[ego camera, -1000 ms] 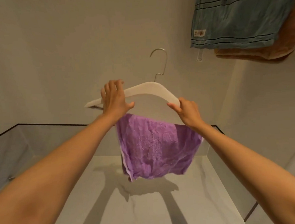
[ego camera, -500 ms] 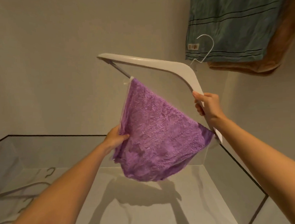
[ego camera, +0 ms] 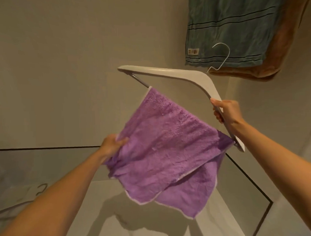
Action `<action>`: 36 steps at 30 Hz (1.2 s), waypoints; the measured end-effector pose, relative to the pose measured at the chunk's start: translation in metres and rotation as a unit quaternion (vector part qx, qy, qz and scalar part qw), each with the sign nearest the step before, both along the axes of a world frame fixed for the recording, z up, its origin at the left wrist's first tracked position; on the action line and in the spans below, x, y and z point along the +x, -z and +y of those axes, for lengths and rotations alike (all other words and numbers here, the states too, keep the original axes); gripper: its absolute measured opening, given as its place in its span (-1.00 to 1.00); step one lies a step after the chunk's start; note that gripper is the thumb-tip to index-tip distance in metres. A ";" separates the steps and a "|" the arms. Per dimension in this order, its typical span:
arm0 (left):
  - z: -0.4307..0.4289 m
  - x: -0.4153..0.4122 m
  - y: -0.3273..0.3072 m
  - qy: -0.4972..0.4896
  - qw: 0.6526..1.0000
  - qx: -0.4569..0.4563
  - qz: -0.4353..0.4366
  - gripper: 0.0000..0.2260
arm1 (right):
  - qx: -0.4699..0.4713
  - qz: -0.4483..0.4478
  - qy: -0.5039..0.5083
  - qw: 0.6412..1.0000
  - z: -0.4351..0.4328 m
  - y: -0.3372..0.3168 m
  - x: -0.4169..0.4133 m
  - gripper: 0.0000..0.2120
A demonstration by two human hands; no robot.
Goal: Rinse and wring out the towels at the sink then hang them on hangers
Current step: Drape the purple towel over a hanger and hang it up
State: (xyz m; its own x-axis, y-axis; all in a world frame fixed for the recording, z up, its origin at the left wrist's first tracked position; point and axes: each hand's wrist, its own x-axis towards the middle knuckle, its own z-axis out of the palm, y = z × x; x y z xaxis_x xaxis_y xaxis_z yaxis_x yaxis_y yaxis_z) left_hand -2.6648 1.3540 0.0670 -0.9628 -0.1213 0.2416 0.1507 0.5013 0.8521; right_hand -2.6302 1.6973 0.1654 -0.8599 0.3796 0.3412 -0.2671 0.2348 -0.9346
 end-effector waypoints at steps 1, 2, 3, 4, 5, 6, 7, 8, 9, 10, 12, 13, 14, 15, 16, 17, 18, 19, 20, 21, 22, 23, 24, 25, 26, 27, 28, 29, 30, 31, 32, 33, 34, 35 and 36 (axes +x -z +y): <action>0.002 0.000 0.000 0.002 0.999 -0.046 -0.016 -0.84 | 0.007 0.002 -0.001 1.000 -0.001 0.000 0.000 -0.70; -0.001 -0.004 0.000 -0.034 0.997 -0.071 -0.015 -0.80 | 0.015 0.002 -0.003 1.000 -0.002 0.000 0.000 -0.70; -0.003 -0.006 -0.004 -0.076 0.994 -0.074 -0.012 -0.77 | 0.023 0.003 -0.004 1.000 -0.002 -0.001 0.000 -0.71; -0.006 -0.008 -0.004 -0.090 0.993 -0.073 -0.022 -0.76 | 0.028 0.004 -0.003 1.000 -0.002 -0.002 0.000 -0.71; -0.006 -0.008 -0.004 -0.071 0.993 -0.090 -0.044 -0.76 | 0.031 0.005 -0.002 1.000 -0.001 -0.002 0.000 -0.71; -0.005 -0.007 -0.003 -0.043 0.991 -0.108 -0.070 -0.77 | 0.034 0.006 -0.002 0.999 -0.001 -0.003 -0.001 -0.71; -0.004 -0.008 0.001 -0.021 0.990 -0.112 -0.088 -0.80 | 0.041 0.005 -0.001 0.999 -0.002 -0.003 -0.001 -0.71; -0.003 -0.007 0.002 0.001 0.990 -0.098 -0.103 -0.86 | 0.047 0.003 -0.002 0.999 -0.003 -0.004 0.000 -0.71; -0.003 -0.005 0.002 0.029 0.990 -0.073 -0.116 -0.89 | 0.052 0.001 -0.003 0.999 -0.004 -0.004 0.000 -0.71; -0.005 -0.003 0.001 0.052 0.990 -0.035 -0.127 -0.89 | 0.056 -0.001 -0.003 0.998 -0.004 -0.004 0.000 -0.71; -0.012 -0.005 0.001 0.060 0.988 0.026 -0.138 -0.92 | 0.058 0.001 0.001 0.998 -0.003 -0.008 0.001 -0.71; -0.013 -0.004 0.002 0.049 0.989 0.038 -0.138 -0.87 | 0.059 0.003 0.004 0.998 -0.002 -0.010 0.002 -0.71; -0.013 -0.002 0.003 0.034 0.988 0.033 -0.145 -0.79 | 0.057 0.007 0.008 0.998 -0.001 -0.013 0.003 -0.71; -0.012 0.000 0.005 0.022 0.988 0.034 -0.151 -0.71 | 0.054 0.011 0.011 0.998 0.000 -0.015 0.004 -0.71; -0.008 0.001 0.007 0.007 0.985 0.047 -0.163 -0.63 | 0.053 0.015 0.015 0.998 0.001 -0.015 0.004 -0.71; -0.006 0.003 0.007 -0.003 0.982 0.070 -0.176 -0.57 | 0.054 0.017 0.018 0.998 0.001 -0.016 0.005 -0.71; -0.003 0.006 0.008 -0.014 0.981 0.071 -0.180 -0.52 | 0.055 0.019 0.020 0.998 0.002 -0.016 0.005 -0.71; -0.002 0.010 0.008 -0.031 0.985 0.024 -0.166 -0.48 | 0.055 0.021 0.022 0.998 0.002 -0.016 0.006 -0.71; -0.003 0.012 0.010 -0.058 0.986 -0.084 -0.129 -0.47 | 0.056 0.023 0.024 0.998 0.003 -0.015 0.006 -0.70; -0.006 0.014 0.010 -0.080 0.975 -0.193 -0.077 -0.48 | 0.056 0.025 0.027 0.998 0.005 -0.014 0.007 -0.70; -0.010 0.015 0.011 -0.089 0.960 -0.266 -0.024 -0.52 | 0.056 0.027 0.030 0.998 0.006 -0.014 0.007 -0.70; -0.013 0.014 0.009 -0.089 0.953 -0.290 0.010 -0.58 | 0.053 0.028 0.031 0.998 0.008 -0.013 0.008 -0.69; -0.016 0.012 0.007 -0.075 0.960 -0.270 0.005 -0.63 | 0.049 0.028 0.029 0.998 0.009 -0.013 0.008 -0.69; -0.018 0.010 0.003 -0.042 0.976 -0.210 -0.026 -0.69 | 0.047 0.026 0.026 0.998 0.009 -0.012 0.008 -0.70; -0.020 0.007 0.001 0.007 0.984 -0.155 -0.083 -0.77 | 0.045 0.024 0.022 0.998 0.008 -0.010 0.008 -0.70; -0.020 0.006 -0.001 0.061 0.979 -0.122 -0.154 -0.84 | 0.046 0.021 0.017 0.999 0.006 -0.009 0.007 -0.70; -0.019 0.007 -0.002 0.105 0.963 -0.129 -0.210 -0.88 | 0.050 0.019 0.014 0.998 0.004 -0.007 0.006 -0.70; -0.018 0.009 -0.004 0.136 0.948 -0.148 -0.248 -0.90 | 0.055 0.018 0.009 0.998 0.002 -0.007 0.006 -0.70; -0.016 0.012 -0.006 0.167 0.936 -0.153 -0.270 -0.88 | 0.060 0.016 0.003 0.998 0.000 -0.007 0.006 -0.71; -0.013 0.015 -0.009 0.197 0.932 -0.125 -0.279 -0.88 | 0.064 0.014 -0.004 0.998 -0.001 -0.008 0.006 -0.71; -0.008 0.017 -0.011 0.221 0.933 -0.062 -0.278 -0.90 | 0.068 0.014 -0.012 0.998 -0.003 -0.011 0.007 -0.72; -0.001 0.018 -0.012 0.226 0.938 0.017 -0.261 -0.92 | 0.072 0.017 -0.018 0.997 -0.004 -0.013 0.008 -0.72; 0.006 0.018 -0.013 0.210 0.945 0.094 -0.233 -0.88 | 0.075 0.021 -0.025 0.997 -0.005 -0.016 0.009 -0.73; 0.013 0.015 -0.013 0.191 0.946 0.161 -0.208 -0.83 | 0.074 0.027 -0.031 0.996 -0.006 -0.018 0.010 -0.74; 0.020 0.012 -0.012 0.185 0.937 0.223 -0.193 -0.77 | 0.070 0.033 -0.037 0.996 -0.006 -0.021 0.011 -0.74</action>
State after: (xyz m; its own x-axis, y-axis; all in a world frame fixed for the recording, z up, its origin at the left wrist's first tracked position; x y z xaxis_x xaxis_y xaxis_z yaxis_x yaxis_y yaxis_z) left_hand -2.6525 1.3736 0.0787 -0.9639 0.2327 -0.1294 -0.1196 0.0559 0.9913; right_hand -2.6188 1.6909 0.1865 -0.8572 0.2618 0.4435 -0.3486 0.3389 -0.8739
